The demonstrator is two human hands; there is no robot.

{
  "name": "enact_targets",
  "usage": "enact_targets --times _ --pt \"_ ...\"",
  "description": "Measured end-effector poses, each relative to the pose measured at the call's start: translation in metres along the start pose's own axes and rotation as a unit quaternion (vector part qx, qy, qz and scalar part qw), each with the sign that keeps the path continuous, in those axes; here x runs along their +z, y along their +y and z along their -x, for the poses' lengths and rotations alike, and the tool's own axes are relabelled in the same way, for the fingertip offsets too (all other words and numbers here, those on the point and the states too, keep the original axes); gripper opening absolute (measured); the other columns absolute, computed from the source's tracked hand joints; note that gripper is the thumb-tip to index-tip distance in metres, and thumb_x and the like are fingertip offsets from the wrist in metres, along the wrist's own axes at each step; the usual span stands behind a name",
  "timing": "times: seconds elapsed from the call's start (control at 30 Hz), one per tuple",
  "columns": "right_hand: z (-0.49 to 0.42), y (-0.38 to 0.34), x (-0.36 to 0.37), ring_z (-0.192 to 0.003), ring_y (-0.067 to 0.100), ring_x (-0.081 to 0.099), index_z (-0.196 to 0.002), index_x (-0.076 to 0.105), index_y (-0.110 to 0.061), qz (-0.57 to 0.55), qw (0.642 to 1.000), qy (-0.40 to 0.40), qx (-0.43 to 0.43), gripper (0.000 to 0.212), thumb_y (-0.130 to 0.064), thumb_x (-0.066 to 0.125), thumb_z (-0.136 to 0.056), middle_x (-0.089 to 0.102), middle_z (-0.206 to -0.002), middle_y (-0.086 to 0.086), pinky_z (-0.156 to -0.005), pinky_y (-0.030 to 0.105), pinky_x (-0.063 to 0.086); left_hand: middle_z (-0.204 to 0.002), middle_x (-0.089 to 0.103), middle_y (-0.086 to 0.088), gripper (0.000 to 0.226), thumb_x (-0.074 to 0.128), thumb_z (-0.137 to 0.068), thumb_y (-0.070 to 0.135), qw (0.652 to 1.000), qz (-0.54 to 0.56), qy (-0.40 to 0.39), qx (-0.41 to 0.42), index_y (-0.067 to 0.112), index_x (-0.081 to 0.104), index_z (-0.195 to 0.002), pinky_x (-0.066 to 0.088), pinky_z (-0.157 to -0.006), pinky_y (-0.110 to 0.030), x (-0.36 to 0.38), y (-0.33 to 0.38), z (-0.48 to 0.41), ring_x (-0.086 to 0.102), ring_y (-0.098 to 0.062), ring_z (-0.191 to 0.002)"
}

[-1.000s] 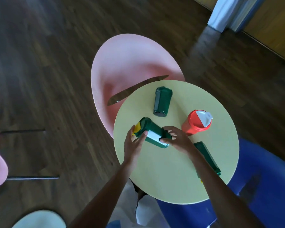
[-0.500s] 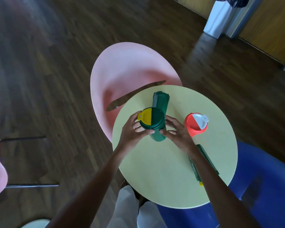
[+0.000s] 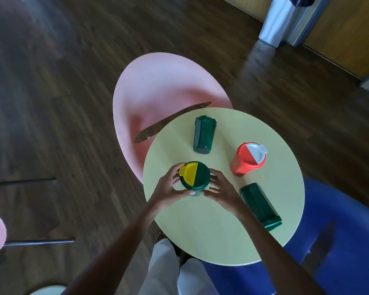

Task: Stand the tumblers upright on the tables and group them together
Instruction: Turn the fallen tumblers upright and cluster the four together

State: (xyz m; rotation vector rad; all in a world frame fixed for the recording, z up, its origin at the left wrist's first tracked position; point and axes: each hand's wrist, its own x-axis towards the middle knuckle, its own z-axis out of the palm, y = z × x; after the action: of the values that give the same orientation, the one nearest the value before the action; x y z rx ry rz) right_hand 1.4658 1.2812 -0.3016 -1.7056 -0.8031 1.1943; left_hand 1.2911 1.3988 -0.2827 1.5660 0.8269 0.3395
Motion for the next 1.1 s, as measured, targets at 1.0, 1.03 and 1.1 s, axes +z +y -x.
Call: enact_targets --times 1.0,1.03,1.1 --pt "0.115 0.003 -0.076 -0.086 -0.006 0.061 -0.095 0.065 -0.019 0.005 0.956 0.290 -0.044 0.015 -0.006 0.059 -0.090 0.068 -0.097 -0.012 -0.076 0.006 0.044 -0.106 0.064 0.002 0.030 0.061 -0.084 0.027 0.940 -0.173 0.086 0.283 0.010 0.063 -0.109 0.044 -0.091 -0.023 0.078 0.073 0.002 0.059 -0.012 -0.102" --pt "0.125 0.010 -0.084 -0.088 -0.006 0.061 -0.095 0.065 -0.023 0.013 0.951 0.308 -0.037 0.016 -0.009 0.059 -0.091 0.068 -0.097 -0.016 -0.077 0.006 0.044 -0.106 0.064 0.003 0.030 0.062 -0.084 0.026 0.942 -0.160 0.068 0.286 0.010 0.063 -0.109 0.043 -0.091 -0.022 0.092 0.073 0.002 0.059 -0.011 -0.103" --pt "0.140 0.028 -0.096 -0.095 -0.003 0.061 -0.096 0.062 -0.032 0.019 0.941 0.338 -0.013 0.019 -0.013 0.060 -0.091 0.067 -0.098 -0.022 -0.083 0.012 0.045 -0.109 0.063 0.001 0.032 0.063 -0.084 0.026 0.949 -0.147 0.025 0.278 0.008 0.062 -0.110 0.044 -0.093 -0.023 0.120 0.064 0.002 0.057 -0.011 -0.106"
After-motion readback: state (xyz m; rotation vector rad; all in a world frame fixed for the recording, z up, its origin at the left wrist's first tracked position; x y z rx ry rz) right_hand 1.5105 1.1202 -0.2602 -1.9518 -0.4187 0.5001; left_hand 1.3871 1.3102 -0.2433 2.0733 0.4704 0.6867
